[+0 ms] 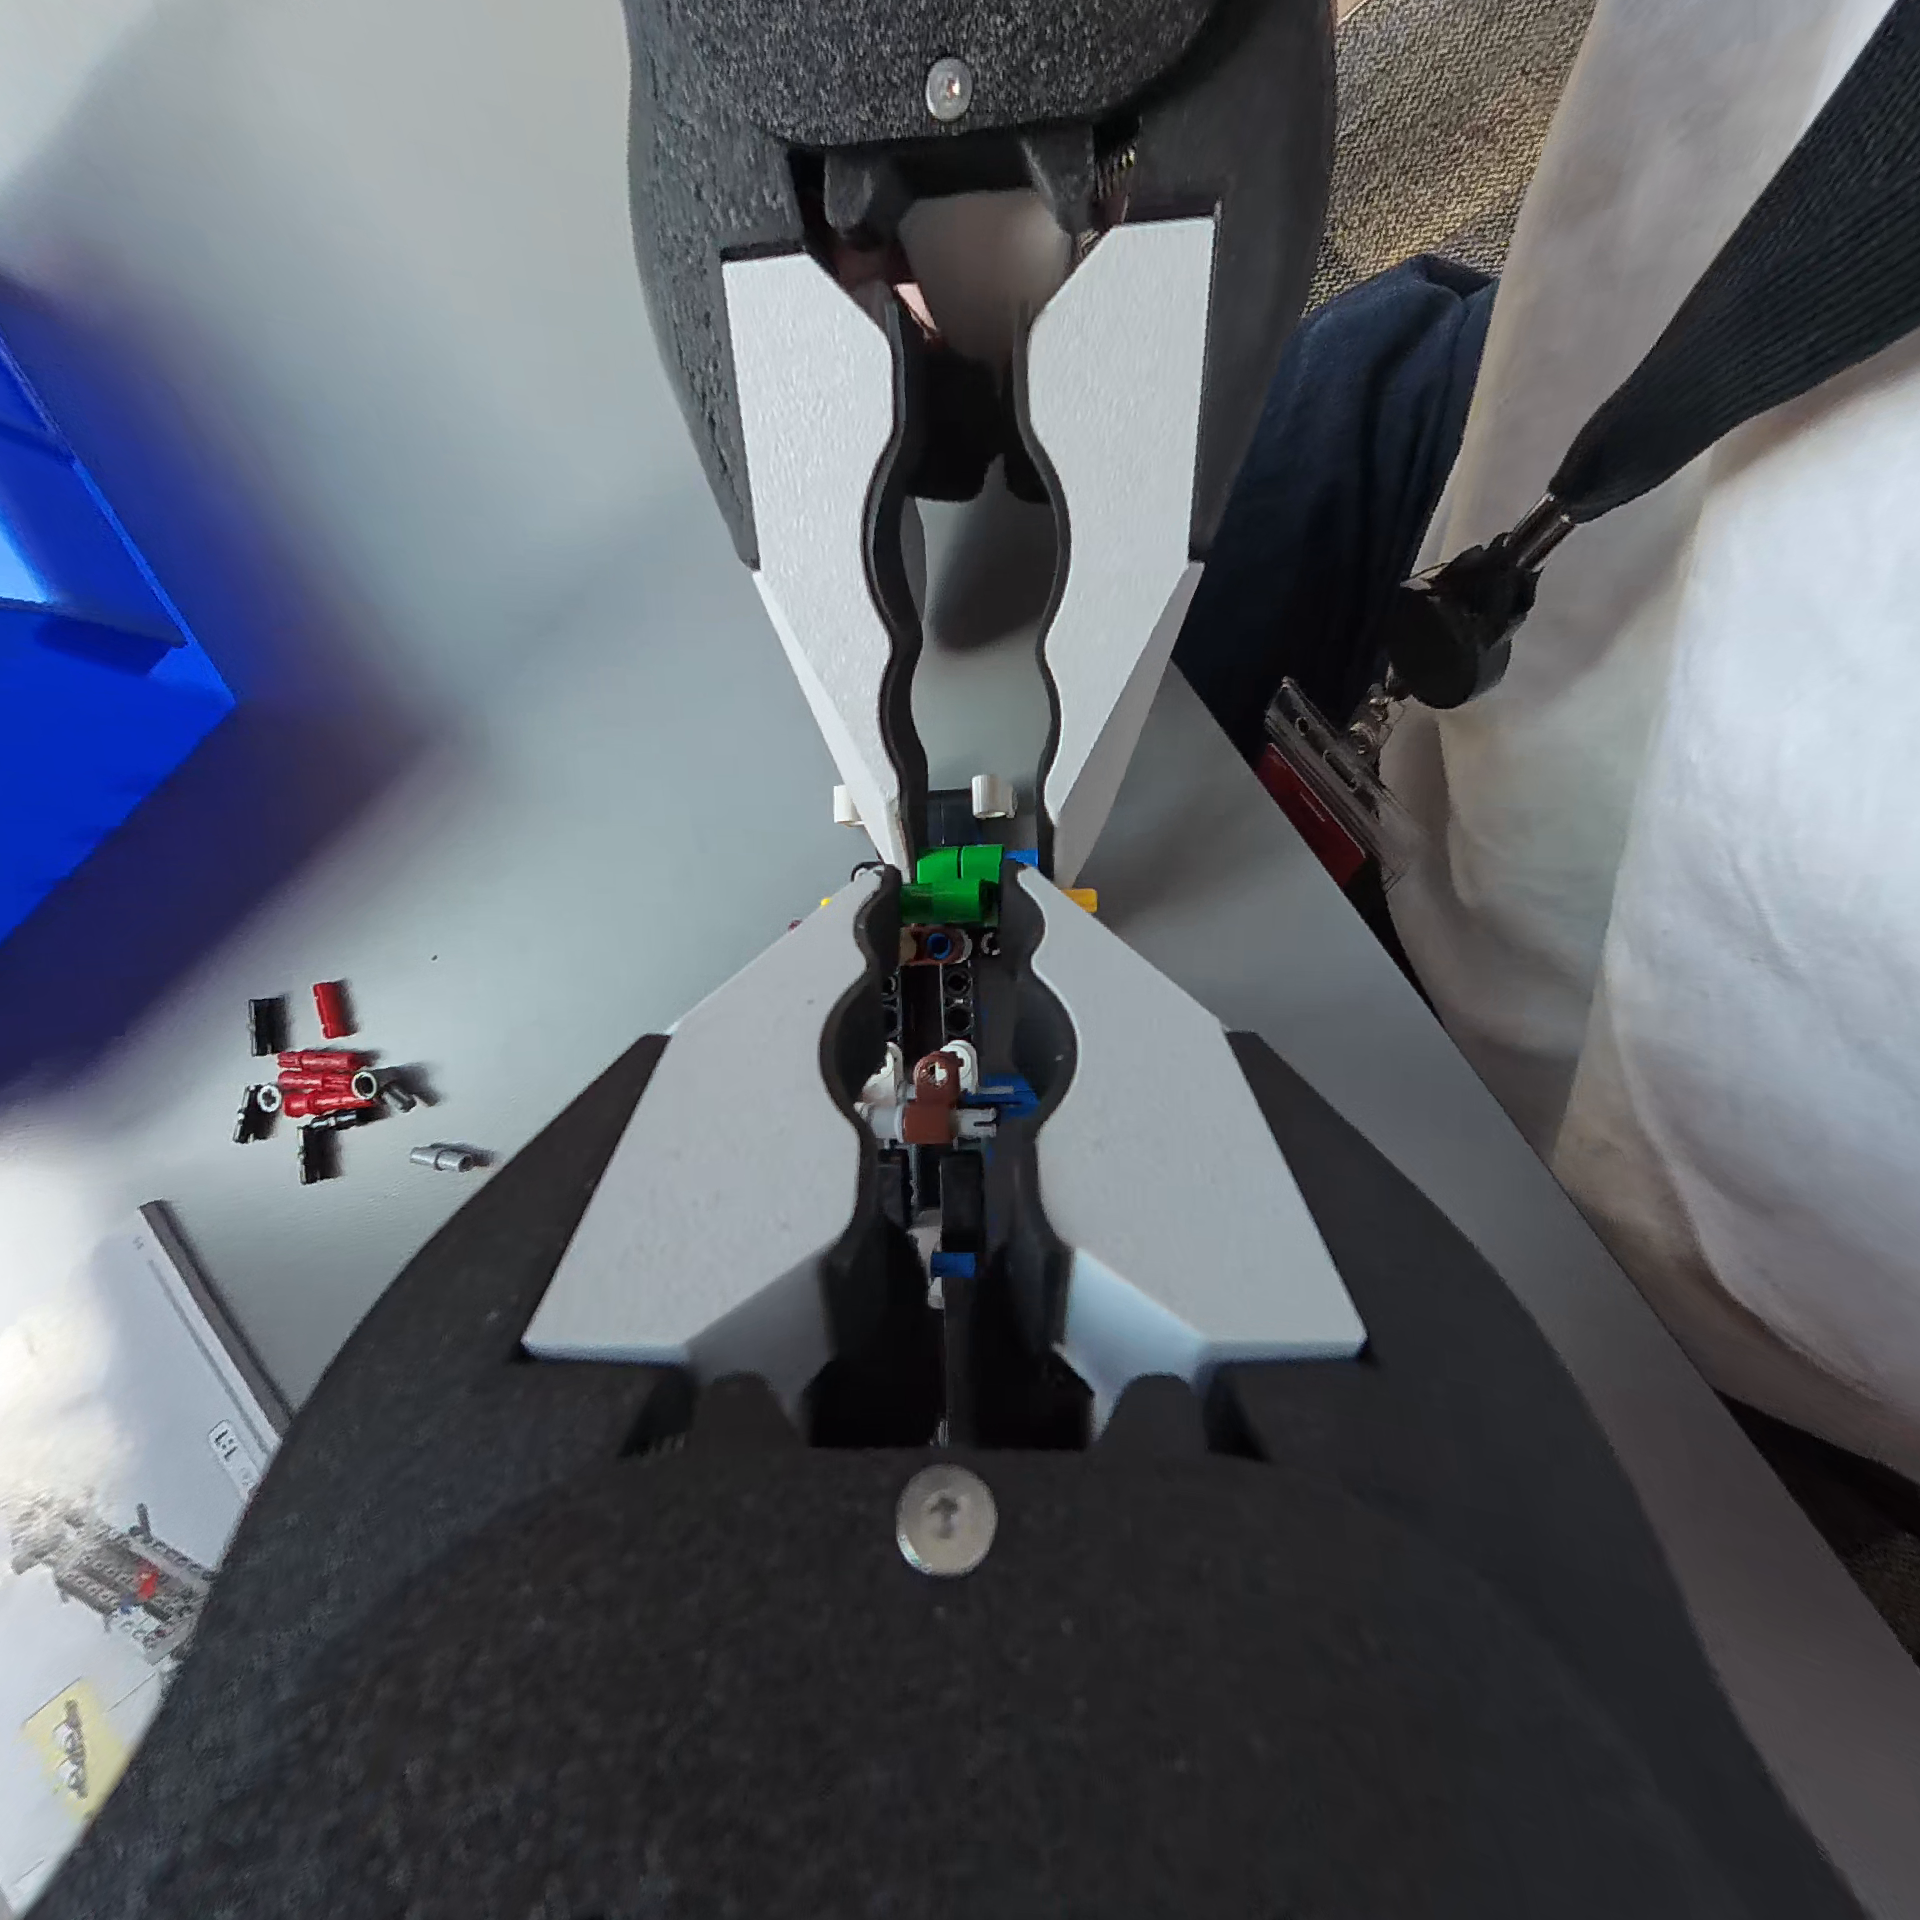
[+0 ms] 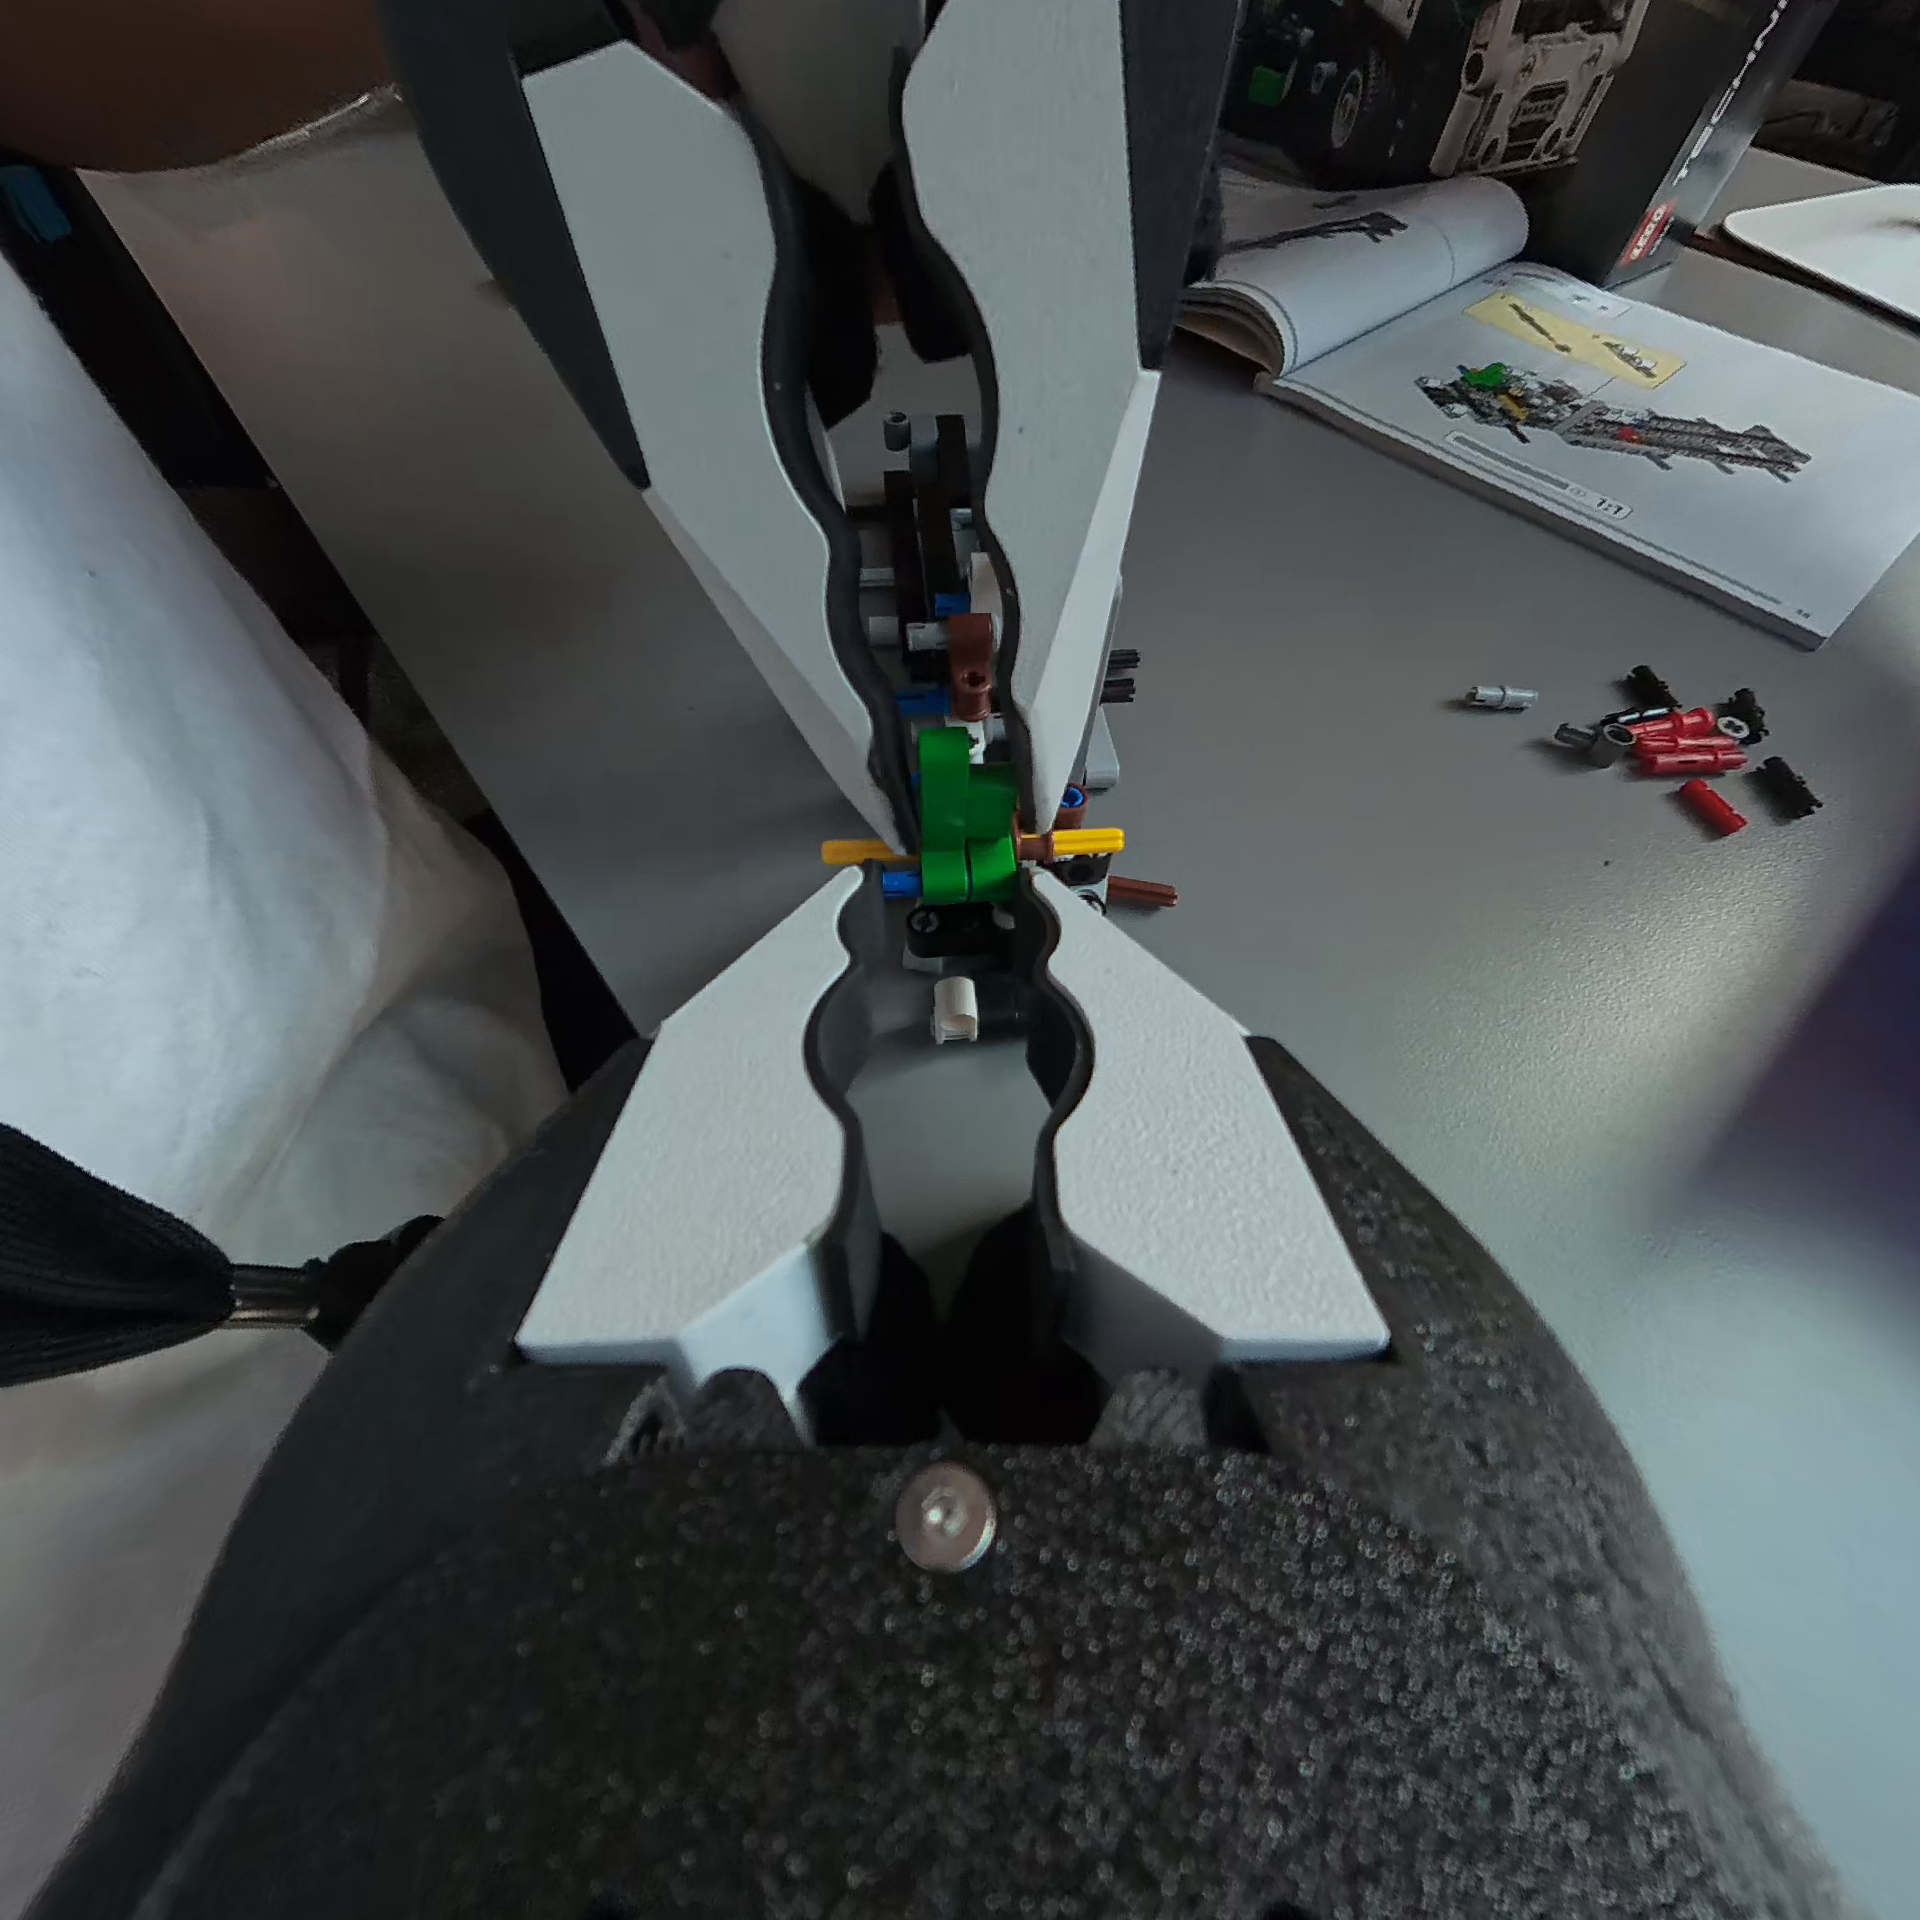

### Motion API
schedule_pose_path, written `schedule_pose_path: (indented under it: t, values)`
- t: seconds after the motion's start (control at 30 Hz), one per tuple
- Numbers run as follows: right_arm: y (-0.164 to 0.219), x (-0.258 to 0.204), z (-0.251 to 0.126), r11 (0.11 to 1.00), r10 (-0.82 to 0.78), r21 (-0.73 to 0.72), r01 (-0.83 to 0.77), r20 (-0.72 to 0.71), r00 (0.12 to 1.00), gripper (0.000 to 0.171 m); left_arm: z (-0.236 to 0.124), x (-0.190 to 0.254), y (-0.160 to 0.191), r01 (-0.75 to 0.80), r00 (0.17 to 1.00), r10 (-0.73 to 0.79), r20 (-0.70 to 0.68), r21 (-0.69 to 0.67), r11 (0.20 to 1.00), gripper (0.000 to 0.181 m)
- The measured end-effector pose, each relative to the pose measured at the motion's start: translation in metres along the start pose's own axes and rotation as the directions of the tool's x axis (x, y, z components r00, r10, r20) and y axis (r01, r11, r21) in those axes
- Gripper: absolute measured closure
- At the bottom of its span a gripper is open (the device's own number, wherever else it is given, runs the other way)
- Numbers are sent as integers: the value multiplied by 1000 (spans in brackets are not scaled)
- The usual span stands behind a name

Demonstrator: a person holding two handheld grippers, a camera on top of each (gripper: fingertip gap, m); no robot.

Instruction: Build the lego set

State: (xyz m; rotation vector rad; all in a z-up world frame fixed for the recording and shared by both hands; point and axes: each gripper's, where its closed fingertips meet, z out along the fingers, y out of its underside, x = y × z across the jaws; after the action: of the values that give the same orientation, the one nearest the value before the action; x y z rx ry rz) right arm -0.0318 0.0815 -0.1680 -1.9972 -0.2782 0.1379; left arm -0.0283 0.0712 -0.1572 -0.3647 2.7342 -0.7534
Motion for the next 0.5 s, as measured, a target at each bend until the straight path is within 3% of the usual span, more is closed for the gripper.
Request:
schedule_pose_path:
  t: [0.3, 0.5]
  values:
    - [-2, 5, 1, 1000, -19, 4, 20, -71, 997, 142, -1, -3, 2, 64, 998, -64, 10, 11, 998, 167]
    - [-1, 2, 1, 994, -111, -10, 110, -86, 990, 148, -1, -2, 2, 70, 998, -70, -3, 26, 997, 167]
